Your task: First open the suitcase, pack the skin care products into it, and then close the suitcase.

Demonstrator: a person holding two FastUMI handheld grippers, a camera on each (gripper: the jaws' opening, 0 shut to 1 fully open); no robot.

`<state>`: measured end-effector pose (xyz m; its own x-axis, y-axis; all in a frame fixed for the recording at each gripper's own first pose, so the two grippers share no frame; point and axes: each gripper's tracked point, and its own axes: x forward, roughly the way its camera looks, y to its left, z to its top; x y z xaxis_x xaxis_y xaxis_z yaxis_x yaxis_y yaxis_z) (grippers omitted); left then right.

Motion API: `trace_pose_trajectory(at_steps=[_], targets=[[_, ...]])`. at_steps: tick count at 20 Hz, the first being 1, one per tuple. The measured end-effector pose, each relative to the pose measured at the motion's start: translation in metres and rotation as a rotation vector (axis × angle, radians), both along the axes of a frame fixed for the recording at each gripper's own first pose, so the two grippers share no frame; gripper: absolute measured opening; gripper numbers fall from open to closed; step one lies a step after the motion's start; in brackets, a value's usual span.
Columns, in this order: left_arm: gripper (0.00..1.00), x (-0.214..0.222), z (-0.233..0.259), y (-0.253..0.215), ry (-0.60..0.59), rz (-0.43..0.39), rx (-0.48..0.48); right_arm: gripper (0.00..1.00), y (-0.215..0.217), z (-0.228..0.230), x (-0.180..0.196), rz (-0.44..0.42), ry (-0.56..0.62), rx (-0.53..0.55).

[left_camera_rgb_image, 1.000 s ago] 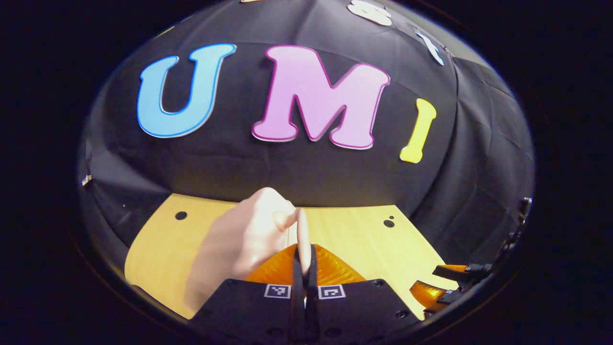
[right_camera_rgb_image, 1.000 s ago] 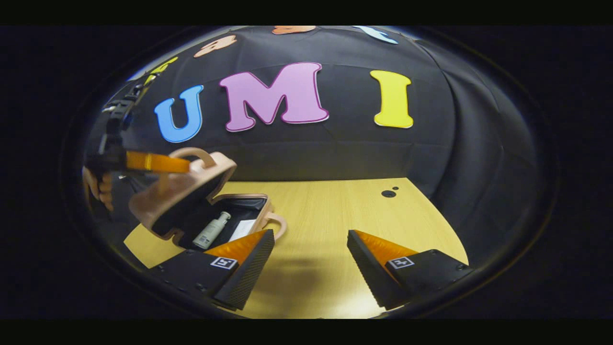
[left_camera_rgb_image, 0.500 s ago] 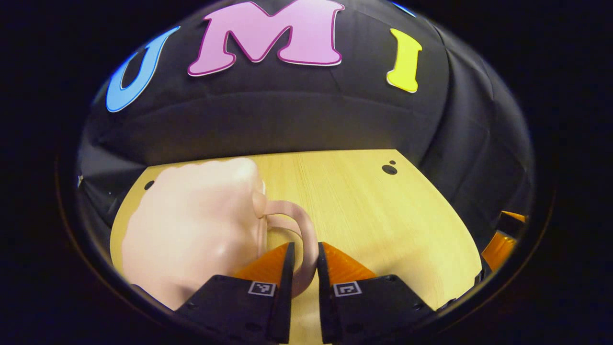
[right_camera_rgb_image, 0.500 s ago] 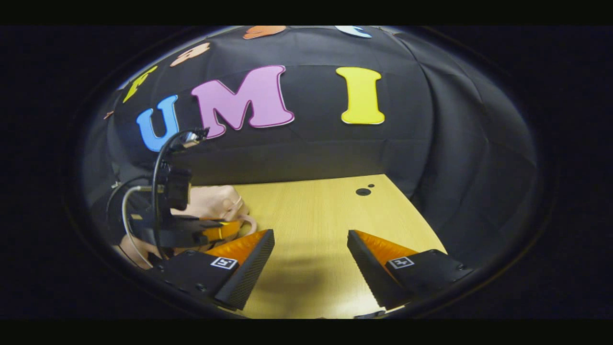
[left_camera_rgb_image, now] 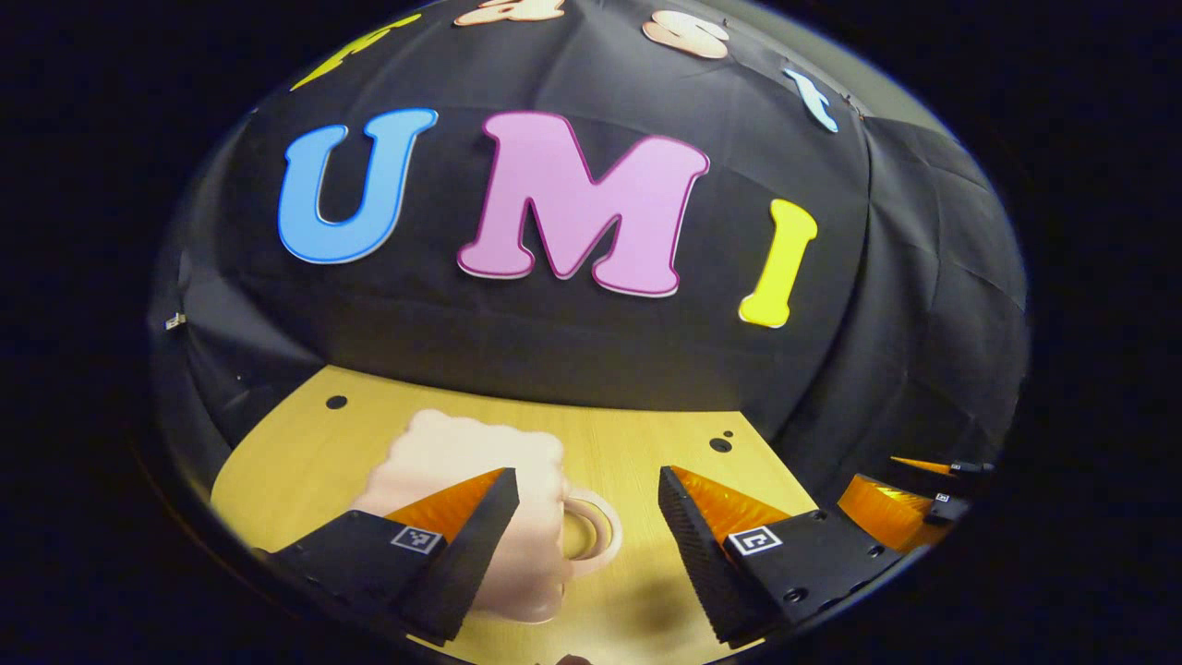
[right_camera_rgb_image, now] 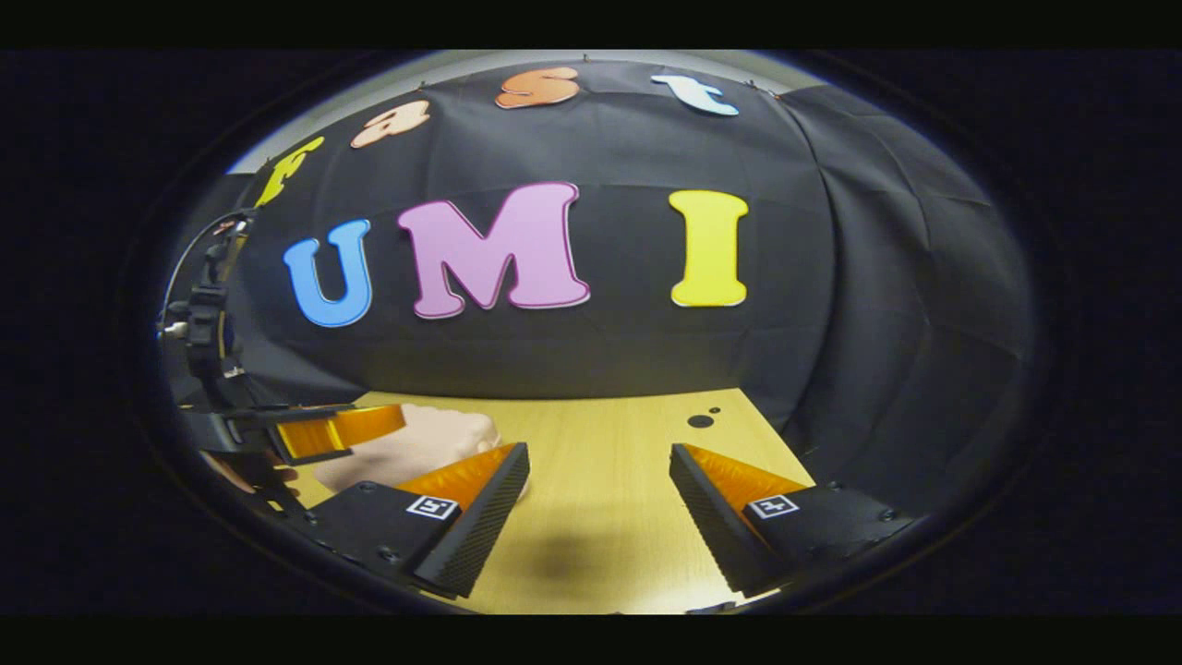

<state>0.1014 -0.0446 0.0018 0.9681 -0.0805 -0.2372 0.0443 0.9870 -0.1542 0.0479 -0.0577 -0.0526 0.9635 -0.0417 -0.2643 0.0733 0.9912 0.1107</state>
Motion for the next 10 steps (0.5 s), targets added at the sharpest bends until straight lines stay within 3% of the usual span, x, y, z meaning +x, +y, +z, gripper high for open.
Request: trace_pose_trajectory(at_steps=[7, 10], targets=[[0.96, -0.085, 0.063, 0.068, -0.166, 0.074, 0.137, 0.97, 0.058, 0.064, -0.040, 0.025, -0.136, 0.005], [0.96, -0.119, 0.062, 0.076, -0.148, 0.086, 0.044, 0.97, 0.082, 0.078, -0.062, 0.057, -0.173, -0.046]])
